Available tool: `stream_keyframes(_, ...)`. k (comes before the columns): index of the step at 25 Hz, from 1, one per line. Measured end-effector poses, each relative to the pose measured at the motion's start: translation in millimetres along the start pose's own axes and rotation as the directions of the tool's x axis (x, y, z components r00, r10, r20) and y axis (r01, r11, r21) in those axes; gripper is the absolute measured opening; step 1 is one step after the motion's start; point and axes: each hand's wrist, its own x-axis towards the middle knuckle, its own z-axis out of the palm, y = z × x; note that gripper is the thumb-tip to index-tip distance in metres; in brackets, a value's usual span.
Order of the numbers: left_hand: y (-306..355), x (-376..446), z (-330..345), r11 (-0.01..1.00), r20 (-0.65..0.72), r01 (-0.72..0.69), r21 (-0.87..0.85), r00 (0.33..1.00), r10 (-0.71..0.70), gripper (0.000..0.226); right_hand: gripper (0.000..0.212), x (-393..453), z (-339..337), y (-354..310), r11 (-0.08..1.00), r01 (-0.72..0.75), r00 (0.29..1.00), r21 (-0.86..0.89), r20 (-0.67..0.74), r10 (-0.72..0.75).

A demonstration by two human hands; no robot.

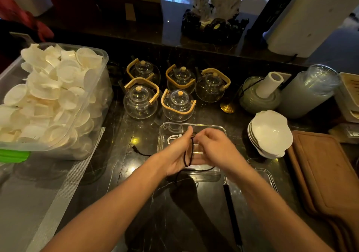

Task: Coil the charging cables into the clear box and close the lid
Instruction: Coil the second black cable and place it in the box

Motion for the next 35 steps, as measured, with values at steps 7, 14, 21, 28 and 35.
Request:
stream_keyframes(7,21,-2,-1,0.890,-0.024,-0.178,-0.420,0.982,0.185,0.053,0.056,-36,15,57,0.987,-0.095,0.976,0.127,0.207,0.068)
stream_keyframes(14,12,-15,6,0.971,0.362,0.082,-0.226,0.932,0.006,0.059,0.054,10,-19,70,0.598,-0.487,0.866,0.637,0.442,0.235)
stream_keyframes(21,5,-14,1,0.917,-0.023,0.101,0.386,0.995,-0.100,0.074,0.030,32,-30,9,0.916,-0.347,0.917,0.204,0.278,0.286)
stream_keyframes(28,14,-4,-6,0.973,-0.279,-0.063,0.223,0.952,0.126,0.052,0.027,-28,21,-9,0.939,-0.046,0.994,0.342,0.110,0.009)
stream_keyframes(35,35,-7,-5,0.942,0.000,-0.132,-0.309,0.990,0.138,0.051,0.055,-33,27,47,0.933,-0.272,0.945,0.237,0.246,0.214)
